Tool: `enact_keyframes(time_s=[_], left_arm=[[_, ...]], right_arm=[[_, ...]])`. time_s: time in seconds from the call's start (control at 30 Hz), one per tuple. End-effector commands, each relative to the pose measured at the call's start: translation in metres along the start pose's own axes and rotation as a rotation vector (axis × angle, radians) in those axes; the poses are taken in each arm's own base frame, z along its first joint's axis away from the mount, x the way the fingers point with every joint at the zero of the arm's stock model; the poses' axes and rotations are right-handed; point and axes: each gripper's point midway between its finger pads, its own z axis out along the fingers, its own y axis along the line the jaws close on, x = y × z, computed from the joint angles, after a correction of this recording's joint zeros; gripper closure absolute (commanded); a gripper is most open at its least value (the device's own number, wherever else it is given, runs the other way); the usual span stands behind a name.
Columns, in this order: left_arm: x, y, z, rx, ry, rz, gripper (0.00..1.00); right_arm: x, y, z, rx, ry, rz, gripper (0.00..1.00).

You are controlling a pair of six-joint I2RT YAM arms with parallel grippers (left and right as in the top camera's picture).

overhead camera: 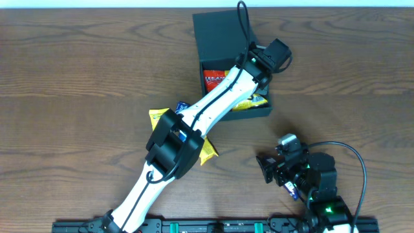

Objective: Pack container
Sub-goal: 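Press the yellow bag down into the box with the left gripper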

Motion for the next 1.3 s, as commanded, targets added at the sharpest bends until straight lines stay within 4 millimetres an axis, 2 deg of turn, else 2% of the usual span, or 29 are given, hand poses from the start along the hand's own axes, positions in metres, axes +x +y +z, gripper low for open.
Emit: enact_keyframes(time_s=[0.0, 0.13, 0.27, 0.37, 0.57, 0.67, 0.83, 1.13, 1.27], left_arm=[[-0.009, 0.002, -0.016, 0.018, -0.019, -0.048, 0.94], [-0.003, -0.015, -0.017, 0.112, 0.022, -0.05, 0.94], [-0.001, -0.021, -0.014, 0.134, 0.036, -0.089, 0.94], [0.003, -0.024, -0.004, 0.129, 0.045, -0.098, 0.94], [0.0, -0.014, 0.0, 0.072, 0.02, -0.096, 0.94], [0.006, -0.007, 0.007, 0.032, 0.024, -0.092, 0.94], [0.015, -0.005, 0.019, 0.024, 0.04, -0.092, 0.94], [0.013, -0.033, 0.022, 0.161, 0.042, -0.102, 0.95], [0.016, -0.033, 0.025, 0.158, 0.043, -0.102, 0.94]], right_arm=[[0.001, -0.001, 0.0, 0.005, 0.002, -0.006, 0.01], [0.001, -0.001, 0.0, 0.005, 0.002, -0.006, 0.01], [0.001, -0.001, 0.0, 0.005, 0.002, -0.006, 0.01], [0.001, -0.001, 0.0, 0.005, 0.002, -0.006, 0.01], [0.001, -0.001, 0.0, 0.005, 0.002, -0.006, 0.01], [0.001, -0.001, 0.0, 0.005, 0.002, -0.006, 0.01], [0.001, -0.001, 0.0, 0.005, 0.002, -0.006, 0.01], [0.001, -0.001, 0.0, 0.005, 0.002, -0.006, 0.01], [0.001, -0.001, 0.0, 0.005, 0.002, -0.006, 0.01]])
